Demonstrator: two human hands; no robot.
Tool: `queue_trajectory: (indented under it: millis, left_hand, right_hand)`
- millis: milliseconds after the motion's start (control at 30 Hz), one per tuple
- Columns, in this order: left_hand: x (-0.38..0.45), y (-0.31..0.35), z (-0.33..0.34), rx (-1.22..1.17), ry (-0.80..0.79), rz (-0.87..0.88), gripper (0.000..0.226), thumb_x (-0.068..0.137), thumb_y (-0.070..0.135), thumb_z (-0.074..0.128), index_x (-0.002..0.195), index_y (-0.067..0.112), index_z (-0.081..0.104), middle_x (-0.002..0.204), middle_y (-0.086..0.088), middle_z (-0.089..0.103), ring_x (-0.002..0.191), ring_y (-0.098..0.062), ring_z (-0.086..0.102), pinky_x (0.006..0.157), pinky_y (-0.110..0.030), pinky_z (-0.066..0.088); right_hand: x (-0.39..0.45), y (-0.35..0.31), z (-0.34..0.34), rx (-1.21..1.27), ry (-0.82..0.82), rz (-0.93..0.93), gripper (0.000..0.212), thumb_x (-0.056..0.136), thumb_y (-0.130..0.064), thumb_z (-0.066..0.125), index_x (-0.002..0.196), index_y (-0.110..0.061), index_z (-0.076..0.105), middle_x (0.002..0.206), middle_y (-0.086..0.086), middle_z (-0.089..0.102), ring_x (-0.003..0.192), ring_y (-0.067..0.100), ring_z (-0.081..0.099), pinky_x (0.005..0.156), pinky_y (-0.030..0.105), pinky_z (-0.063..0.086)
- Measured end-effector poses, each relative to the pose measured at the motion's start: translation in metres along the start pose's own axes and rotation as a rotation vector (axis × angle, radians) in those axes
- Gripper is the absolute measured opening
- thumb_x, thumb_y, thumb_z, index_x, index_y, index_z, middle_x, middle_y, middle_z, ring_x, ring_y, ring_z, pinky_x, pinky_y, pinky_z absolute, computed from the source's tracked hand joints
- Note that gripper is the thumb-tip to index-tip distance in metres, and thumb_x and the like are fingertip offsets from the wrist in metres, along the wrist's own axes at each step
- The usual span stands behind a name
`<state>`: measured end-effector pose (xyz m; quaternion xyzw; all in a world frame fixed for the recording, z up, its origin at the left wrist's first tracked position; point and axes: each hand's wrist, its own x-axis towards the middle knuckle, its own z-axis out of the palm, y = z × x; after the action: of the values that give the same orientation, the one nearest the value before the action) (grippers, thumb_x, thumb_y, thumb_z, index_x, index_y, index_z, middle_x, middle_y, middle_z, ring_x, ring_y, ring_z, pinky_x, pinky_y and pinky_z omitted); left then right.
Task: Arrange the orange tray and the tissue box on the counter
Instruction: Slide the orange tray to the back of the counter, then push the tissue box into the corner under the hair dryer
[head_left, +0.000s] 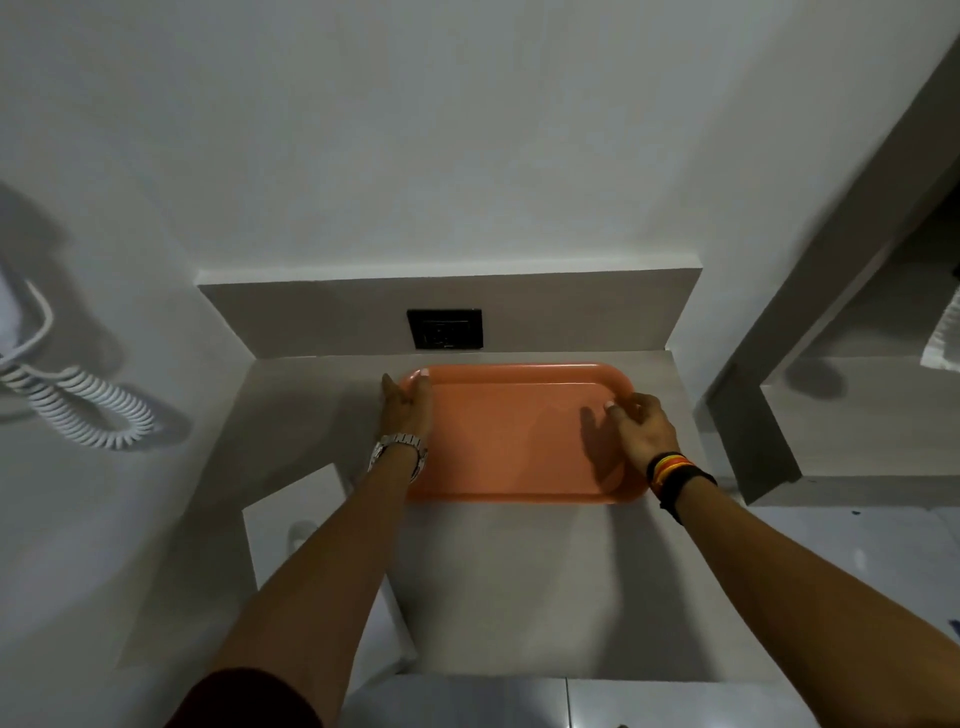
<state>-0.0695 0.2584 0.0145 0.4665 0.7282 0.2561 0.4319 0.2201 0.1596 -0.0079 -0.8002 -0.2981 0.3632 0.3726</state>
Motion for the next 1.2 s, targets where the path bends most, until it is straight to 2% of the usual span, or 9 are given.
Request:
queue_trajectory:
  millis: [100,200,267,333,433,667,933,1100,1200]
  left_hand:
    - [-0.012,-0.008,-0.002,0.043,0.023,0.064,0.084,0.093,0.068,0.034,0.160,0.024,0.008,0.166,-0.010,0.022,0.148,-0.037,0.029,0.119,-0.054,0.026]
    - [-0.050,-0.026,0.005,0.175,0.134,0.235,0.078,0.098,0.055,0.040,0.158,0.010,0.019,0.164,-0.018,0.022,0.148,-0.037,0.027,0.121,-0.046,0.022]
    - [-0.083,-0.050,0.016,0.331,0.094,0.304,0.084,0.095,0.059,0.030,0.159,0.008,0.012,0.167,-0.017,0.007,0.154,-0.032,0.009,0.125,-0.044,0.008]
    - [-0.111,-0.080,0.026,0.473,0.056,0.350,0.084,0.095,0.059,0.024,0.159,0.010,0.002,0.167,-0.012,-0.010,0.154,-0.027,-0.011,0.124,-0.042,-0.007]
    - [-0.139,-0.115,0.034,0.584,0.018,0.398,0.080,0.100,0.056,0.023,0.158,0.011,-0.008,0.165,-0.008,-0.022,0.152,-0.022,-0.023,0.122,-0.039,-0.016]
    - [-0.139,-0.139,0.028,0.760,0.006,0.422,0.080,0.097,0.059,0.012,0.158,0.012,-0.012,0.166,-0.007,-0.020,0.153,-0.020,-0.019,0.121,-0.042,-0.017]
    - [-0.101,-0.115,0.024,0.836,-0.069,0.355,0.079,0.098,0.058,0.010,0.156,0.013,-0.018,0.165,-0.006,-0.025,0.153,-0.022,-0.018,0.122,-0.047,-0.013]
    - [-0.096,-0.116,0.025,0.832,-0.069,0.365,0.081,0.097,0.060,0.010,0.155,0.013,-0.020,0.163,-0.006,-0.028,0.153,-0.023,-0.019,0.123,-0.048,-0.010]
    - [-0.096,-0.117,0.022,0.817,-0.077,0.380,0.080,0.098,0.059,0.012,0.155,0.014,-0.019,0.164,-0.006,-0.026,0.153,-0.022,-0.017,0.123,-0.049,-0.010]
  right_hand:
    - [-0.013,0.007,0.001,0.002,0.016,-0.057,0.055,0.097,-0.049,0.054,0.143,-0.020,0.042,0.142,0.013,0.055,0.125,0.039,0.055,0.103,0.054,0.045]
    - [-0.042,0.033,0.007,-0.192,0.040,-0.278,0.063,0.097,-0.055,0.047,0.145,-0.016,0.039,0.149,0.016,0.047,0.136,0.038,0.047,0.111,0.056,0.040]
    - [-0.067,0.059,0.014,-0.383,0.048,-0.419,0.070,0.098,-0.057,0.038,0.155,-0.017,0.028,0.162,0.015,0.029,0.148,0.035,0.031,0.122,0.055,0.025]
    - [-0.092,0.080,0.023,-0.560,0.042,-0.536,0.071,0.101,-0.057,0.031,0.159,-0.021,0.015,0.168,0.011,0.015,0.154,0.030,0.017,0.125,0.049,0.010]
    - [-0.118,0.101,0.033,-0.726,0.020,-0.635,0.068,0.102,-0.055,0.025,0.160,-0.024,0.007,0.169,0.007,0.009,0.156,0.027,0.010,0.125,0.049,0.006]
    - [-0.131,0.115,0.043,-0.792,0.003,-0.577,0.073,0.102,-0.054,0.026,0.161,-0.020,-0.001,0.169,0.008,-0.002,0.156,0.027,-0.001,0.126,0.052,0.004]
    - [-0.101,0.089,0.050,-0.807,-0.091,-0.563,0.072,0.103,-0.052,0.022,0.160,-0.020,-0.008,0.168,0.008,-0.011,0.156,0.026,-0.010,0.126,0.050,-0.004]
    - [-0.100,0.086,0.055,-0.816,-0.084,-0.551,0.073,0.102,-0.051,0.023,0.159,-0.020,-0.010,0.168,0.008,-0.014,0.156,0.027,-0.010,0.125,0.053,-0.003]
    - [-0.101,0.082,0.055,-0.806,-0.086,-0.531,0.072,0.102,-0.054,0.021,0.160,-0.021,-0.008,0.169,0.008,-0.011,0.156,0.026,-0.010,0.124,0.052,-0.010]
